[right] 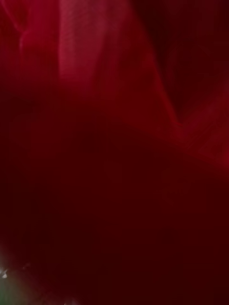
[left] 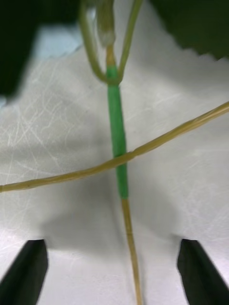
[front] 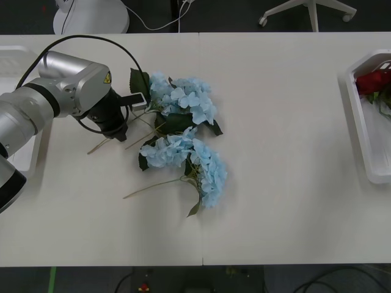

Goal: Put the red flowers into the right box and the blue flowers into the left box

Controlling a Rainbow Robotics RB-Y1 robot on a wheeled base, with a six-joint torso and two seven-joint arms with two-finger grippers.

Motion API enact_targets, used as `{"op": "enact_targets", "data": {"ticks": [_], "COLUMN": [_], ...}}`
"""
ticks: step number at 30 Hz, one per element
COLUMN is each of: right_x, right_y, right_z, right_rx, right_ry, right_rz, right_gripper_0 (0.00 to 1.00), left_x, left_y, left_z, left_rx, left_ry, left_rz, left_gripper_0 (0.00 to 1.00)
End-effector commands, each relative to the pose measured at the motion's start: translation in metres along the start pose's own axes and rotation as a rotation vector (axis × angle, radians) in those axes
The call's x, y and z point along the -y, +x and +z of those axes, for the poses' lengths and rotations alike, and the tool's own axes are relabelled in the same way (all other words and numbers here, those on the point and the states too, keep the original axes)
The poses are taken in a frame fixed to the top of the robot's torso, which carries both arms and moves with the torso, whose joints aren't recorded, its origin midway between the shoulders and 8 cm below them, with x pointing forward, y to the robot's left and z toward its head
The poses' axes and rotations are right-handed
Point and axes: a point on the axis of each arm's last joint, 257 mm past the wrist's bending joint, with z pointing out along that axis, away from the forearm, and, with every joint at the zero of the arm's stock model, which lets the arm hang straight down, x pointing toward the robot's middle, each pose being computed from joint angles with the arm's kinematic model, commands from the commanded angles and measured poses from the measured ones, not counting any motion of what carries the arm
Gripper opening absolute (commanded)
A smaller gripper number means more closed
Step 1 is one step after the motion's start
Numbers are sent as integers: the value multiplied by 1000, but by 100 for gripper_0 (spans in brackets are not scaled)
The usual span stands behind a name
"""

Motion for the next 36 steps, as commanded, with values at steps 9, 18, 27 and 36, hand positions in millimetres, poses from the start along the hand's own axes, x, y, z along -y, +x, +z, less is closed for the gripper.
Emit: {"op": "enact_targets", "data": {"ticks": [9,18,27,36], "right_x": [-38,-1,72,18], "right_y": [-31,-107,-100,-121], "right_z": [-19,-83,-120,-182], "right_rx": [-11,68,106,191], "right_ry": [-154,-264,-229,-517], "right_rz": [147,232,62,-101], "right_gripper_0": [73,83,83,83], "left_x": [-2,-32,-108,-149], "left_y": [-11,-67,-101,-76], "left_z": [1,-60,-162,-217], "left_rx": [35,183,383,480], "left_ry": [-28,-39,-123,-129], "left_rz": [38,-33,-253,-520], "left_gripper_0": [0,0,0,0]}}
